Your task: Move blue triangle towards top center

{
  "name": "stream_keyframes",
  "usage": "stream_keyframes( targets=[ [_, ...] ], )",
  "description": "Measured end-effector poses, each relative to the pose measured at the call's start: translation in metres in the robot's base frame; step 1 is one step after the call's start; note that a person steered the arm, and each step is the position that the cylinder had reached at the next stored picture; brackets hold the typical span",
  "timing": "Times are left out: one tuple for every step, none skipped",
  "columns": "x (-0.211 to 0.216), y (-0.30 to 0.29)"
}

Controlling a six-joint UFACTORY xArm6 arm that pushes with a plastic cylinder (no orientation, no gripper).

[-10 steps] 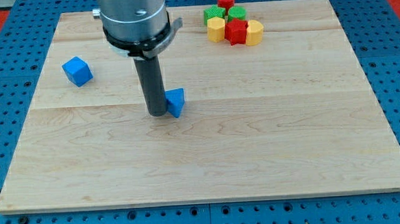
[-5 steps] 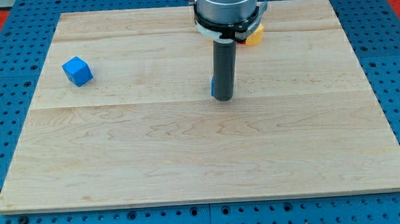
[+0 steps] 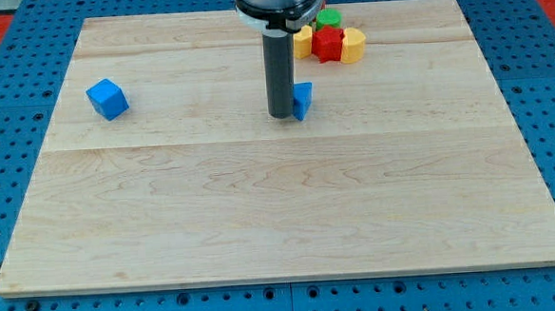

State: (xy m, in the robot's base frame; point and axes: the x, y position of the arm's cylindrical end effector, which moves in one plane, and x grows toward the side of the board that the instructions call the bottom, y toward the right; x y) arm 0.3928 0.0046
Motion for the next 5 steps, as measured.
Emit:
stream_keyframes(
  targets=[
    [-0.013,0.023],
    [-0.015,0.057],
    [-0.017,0.094],
    [-0.026,0.108],
    [-0.028,0.109]
  ],
)
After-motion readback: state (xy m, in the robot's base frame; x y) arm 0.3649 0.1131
